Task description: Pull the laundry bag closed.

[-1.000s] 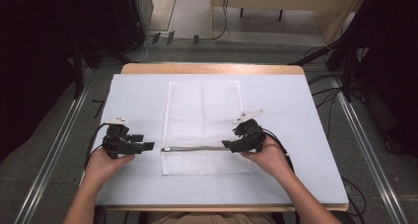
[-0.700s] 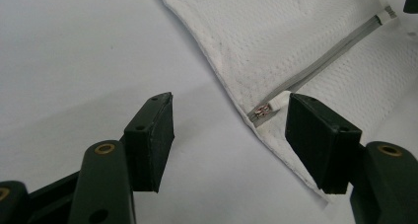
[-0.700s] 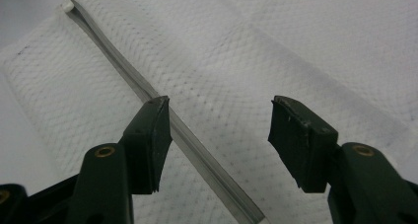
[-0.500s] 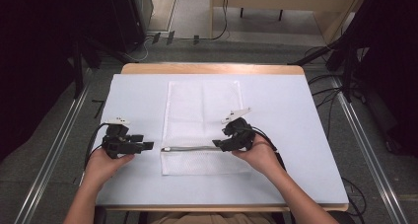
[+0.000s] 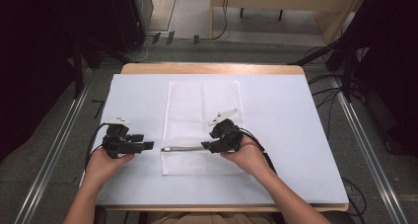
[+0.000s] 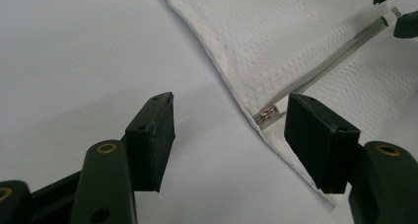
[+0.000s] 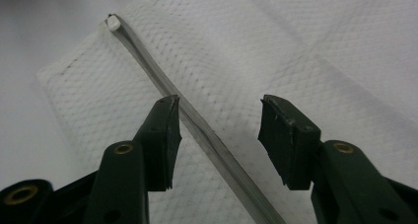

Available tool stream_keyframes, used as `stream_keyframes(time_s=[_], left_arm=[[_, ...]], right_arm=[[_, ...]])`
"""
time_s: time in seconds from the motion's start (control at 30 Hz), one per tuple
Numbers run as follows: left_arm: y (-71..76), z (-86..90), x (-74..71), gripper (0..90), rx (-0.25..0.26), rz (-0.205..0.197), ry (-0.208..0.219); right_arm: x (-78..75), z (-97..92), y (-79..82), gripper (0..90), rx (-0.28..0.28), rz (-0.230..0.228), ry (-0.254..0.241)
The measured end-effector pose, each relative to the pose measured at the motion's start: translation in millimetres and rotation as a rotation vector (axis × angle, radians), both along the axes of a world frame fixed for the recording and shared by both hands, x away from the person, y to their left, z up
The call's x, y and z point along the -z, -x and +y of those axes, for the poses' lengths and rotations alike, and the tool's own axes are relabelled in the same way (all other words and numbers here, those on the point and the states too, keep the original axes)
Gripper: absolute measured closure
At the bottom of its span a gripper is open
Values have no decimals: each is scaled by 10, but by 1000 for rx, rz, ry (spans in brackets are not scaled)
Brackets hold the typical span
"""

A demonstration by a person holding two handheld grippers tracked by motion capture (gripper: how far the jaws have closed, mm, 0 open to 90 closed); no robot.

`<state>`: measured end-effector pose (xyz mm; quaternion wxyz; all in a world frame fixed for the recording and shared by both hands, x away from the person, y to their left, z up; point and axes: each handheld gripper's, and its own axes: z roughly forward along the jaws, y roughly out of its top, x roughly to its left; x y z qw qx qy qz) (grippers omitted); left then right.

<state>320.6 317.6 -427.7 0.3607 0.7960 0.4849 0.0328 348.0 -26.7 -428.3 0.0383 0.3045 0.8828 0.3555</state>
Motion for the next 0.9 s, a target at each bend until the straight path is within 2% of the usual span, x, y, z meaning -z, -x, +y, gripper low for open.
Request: stream_keyframes(time_s=[0.27,0.5,0.63,0.8,0.9], left_arm=[[-4,-4,6,366,7,0,-2],[-19,-34,37,365,15,9,5],[-23,-17,43,364,13,11,4],[-24,6,40,364,-1,11,7],[-25,3,42,364,0,10,7]], right_arm=[[35,146,4,516,-28,-9,-1],[69,292,13,518,-50,5,-15],[84,394,28,546,-68,5,-18],[123,516,17,599,-85,44,-43],[139,550,10,609,-85,51,-44]])
